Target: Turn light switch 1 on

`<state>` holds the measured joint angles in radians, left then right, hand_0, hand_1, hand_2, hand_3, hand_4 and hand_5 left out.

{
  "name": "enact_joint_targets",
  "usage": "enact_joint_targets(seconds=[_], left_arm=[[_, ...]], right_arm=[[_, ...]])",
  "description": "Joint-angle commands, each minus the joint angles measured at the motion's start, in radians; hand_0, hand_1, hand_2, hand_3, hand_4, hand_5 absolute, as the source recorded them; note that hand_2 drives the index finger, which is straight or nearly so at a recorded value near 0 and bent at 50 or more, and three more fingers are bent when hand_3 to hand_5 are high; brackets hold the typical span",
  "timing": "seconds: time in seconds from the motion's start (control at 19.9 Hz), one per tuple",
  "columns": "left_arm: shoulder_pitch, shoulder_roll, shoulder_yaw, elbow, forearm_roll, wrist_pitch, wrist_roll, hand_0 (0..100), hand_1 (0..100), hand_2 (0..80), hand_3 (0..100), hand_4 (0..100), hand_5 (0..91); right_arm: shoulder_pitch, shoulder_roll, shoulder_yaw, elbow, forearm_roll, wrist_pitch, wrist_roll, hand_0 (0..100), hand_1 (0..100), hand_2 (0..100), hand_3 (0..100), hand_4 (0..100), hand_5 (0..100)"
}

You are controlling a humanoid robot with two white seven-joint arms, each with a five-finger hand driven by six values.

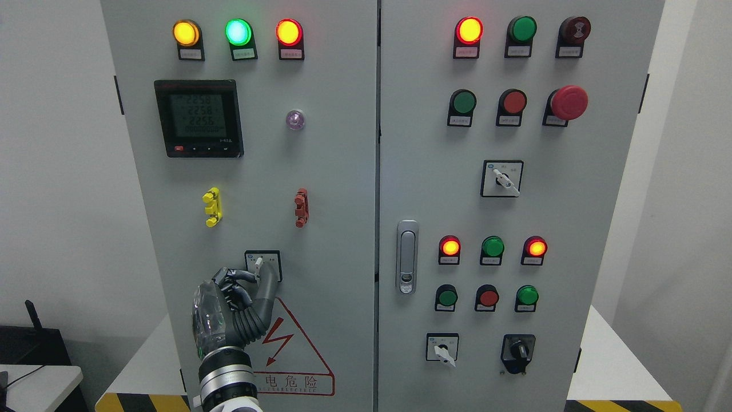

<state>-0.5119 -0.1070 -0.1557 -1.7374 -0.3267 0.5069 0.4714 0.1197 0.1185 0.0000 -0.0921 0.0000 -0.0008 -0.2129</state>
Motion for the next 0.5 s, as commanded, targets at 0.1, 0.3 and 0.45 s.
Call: enact_joint_targets(seconds=[0.1,0.3,0.45], left_arm=[[0.001,-0.002,-0.004,-0.001,-0.002,0.001,-0.001,38,48,60.0,99,98,86.3],[0.003,-0.003,-0.004,-0.002,-0.002,0.001,-0.001,43,45,60.3,99,98,86.2],[0.003,-0.005,-0.002,-0.002,-0.002,0.001,-0.001,45,43,60.4,99,98,86.2]], right_arm=[[0.0,0.001,0.023,0.0,0.005,0.001,0.0,12,39,0,0,0,0],[0.0,0.001,0.023,0.0,0.005,0.001,0.0,12,39,0,0,0,0],[0.0,0.0,0.023,0.0,0.005,0.001,0.0,12,39,0,0,0,0]])
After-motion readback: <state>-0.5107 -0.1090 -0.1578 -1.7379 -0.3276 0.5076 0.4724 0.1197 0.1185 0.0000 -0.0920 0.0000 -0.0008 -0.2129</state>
